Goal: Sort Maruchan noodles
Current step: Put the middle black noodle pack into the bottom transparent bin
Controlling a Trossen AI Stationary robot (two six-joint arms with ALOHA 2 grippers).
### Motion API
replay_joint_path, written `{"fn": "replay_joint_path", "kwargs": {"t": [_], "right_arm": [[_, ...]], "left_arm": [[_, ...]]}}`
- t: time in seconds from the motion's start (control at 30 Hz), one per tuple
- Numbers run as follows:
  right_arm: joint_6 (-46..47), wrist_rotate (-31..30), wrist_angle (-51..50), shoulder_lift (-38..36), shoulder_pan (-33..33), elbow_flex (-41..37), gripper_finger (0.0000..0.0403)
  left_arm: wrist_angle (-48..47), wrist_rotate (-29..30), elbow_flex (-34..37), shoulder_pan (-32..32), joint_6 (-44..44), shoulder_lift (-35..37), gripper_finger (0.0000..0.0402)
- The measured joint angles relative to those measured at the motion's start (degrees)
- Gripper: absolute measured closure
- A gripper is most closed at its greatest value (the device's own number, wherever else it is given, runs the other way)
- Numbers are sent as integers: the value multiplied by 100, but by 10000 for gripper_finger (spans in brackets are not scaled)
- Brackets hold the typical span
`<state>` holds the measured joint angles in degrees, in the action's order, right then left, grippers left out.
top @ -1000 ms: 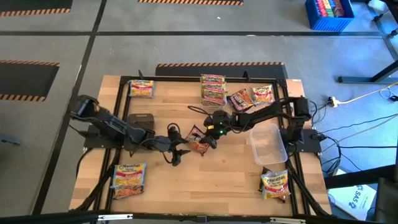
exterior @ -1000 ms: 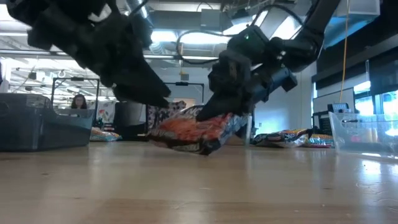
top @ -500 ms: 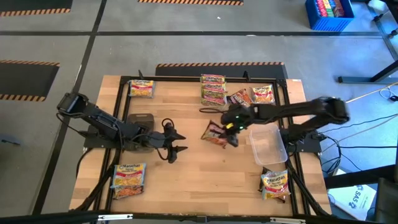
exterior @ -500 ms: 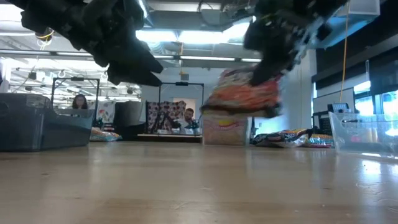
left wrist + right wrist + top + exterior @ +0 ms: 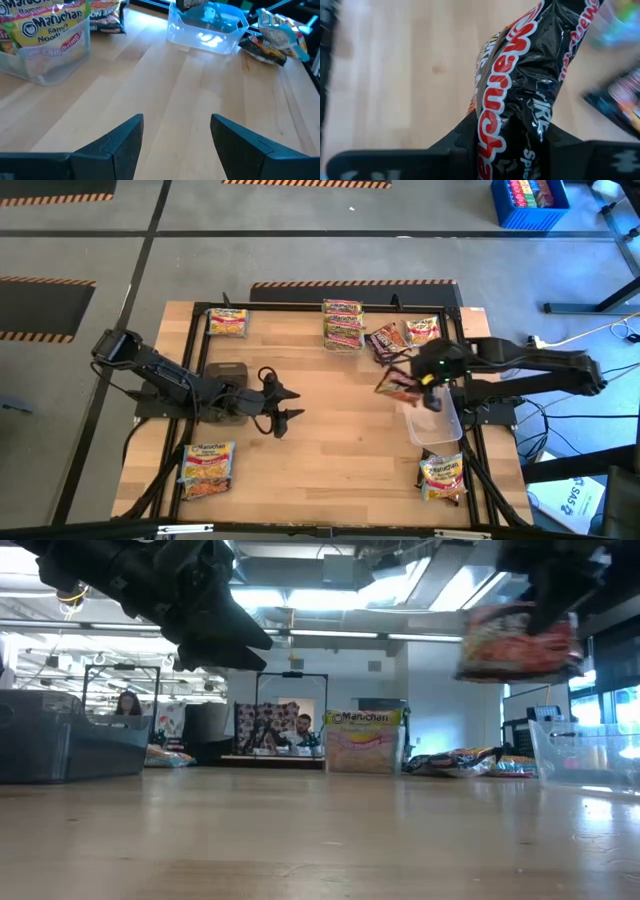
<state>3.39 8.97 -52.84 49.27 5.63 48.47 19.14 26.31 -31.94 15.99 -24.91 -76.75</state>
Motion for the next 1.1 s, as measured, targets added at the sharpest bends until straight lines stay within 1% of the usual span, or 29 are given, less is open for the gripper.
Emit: {"fn": "replay_joint_path", "kwargs": {"t": [0.13, 0.27, 0.37, 0.53, 0.67, 0.73, 0.83, 0.93, 1.1], "right_arm": [[-224, -406, -988, -397, 0, 0, 306], [-248, -710, -1701, -437, 0, -2, 306], [-431, -792, -2032, -447, 0, -2, 306], [-690, -799, -2266, -287, 0, -2, 306], [-822, -935, -2306, -203, 0, -151, 306], [-899, -951, -2124, -132, 0, -263, 306], [-996, -918, -1610, -7, 0, -249, 306], [-1215, -894, -1317, 123, 0, -251, 306], [-1380, -993, -1245, 403, 2, -251, 306]], "left_arm": [[8, 3, 0, -65, 4, -2, 175], [6, -34, 0, -114, 4, -2, 175], [6, -32, 0, -116, 30, -2, 175], [15, -34, 0, -114, 114, -4, 175], [15, -34, 0, -114, 135, -4, 175], [15, -34, 0, -115, 153, -4, 175], [-1, -34, -2, -158, 155, -7, 175], [-16, -38, -2, -175, 155, -7, 175], [-23, -49, -2, -173, 155, -7, 175]]}}
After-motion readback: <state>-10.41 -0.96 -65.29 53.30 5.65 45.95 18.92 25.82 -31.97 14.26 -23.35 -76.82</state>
